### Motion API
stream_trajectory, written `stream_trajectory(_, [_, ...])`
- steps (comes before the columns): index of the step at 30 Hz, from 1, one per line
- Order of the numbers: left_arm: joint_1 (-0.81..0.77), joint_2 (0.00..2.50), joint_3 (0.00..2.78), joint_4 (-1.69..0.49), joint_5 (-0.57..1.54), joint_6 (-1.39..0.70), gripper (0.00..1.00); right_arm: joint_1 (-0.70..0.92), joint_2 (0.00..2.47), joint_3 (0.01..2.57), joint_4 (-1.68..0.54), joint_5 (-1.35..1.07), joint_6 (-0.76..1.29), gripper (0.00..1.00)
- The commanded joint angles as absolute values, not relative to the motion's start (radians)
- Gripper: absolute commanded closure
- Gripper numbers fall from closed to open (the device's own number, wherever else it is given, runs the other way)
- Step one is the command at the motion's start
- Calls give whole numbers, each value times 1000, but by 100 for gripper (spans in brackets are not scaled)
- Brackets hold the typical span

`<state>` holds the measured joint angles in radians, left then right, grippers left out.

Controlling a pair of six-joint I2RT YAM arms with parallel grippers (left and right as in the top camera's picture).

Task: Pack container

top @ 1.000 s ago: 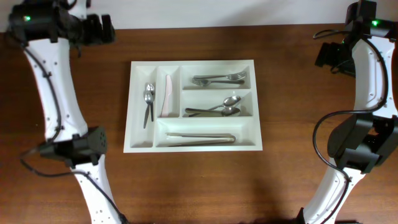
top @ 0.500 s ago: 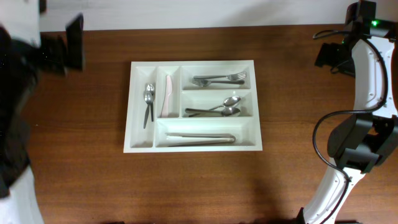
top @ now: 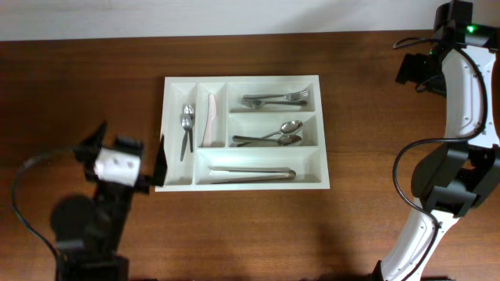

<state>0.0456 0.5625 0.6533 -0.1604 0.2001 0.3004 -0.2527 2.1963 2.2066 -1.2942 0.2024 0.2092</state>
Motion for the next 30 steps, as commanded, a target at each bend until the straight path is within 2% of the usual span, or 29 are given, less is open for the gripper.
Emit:
stream_trajectory(1, [41,464,549,-146,204,286,1,-250,2200,2210,-1294,218,210,1])
stream_trajectory(10, [-33,240,319,-140,106,285,1,-250,2200,2210,-1294,218,210,1])
stream_trajectory(21, [-30,61,136,-154,59,194,1,-250,2200,2210,-1294,218,210,1])
stream_trajectory(30, [9,4,90,-236,59,168,1,-250,2200,2210,-1294,218,210,1])
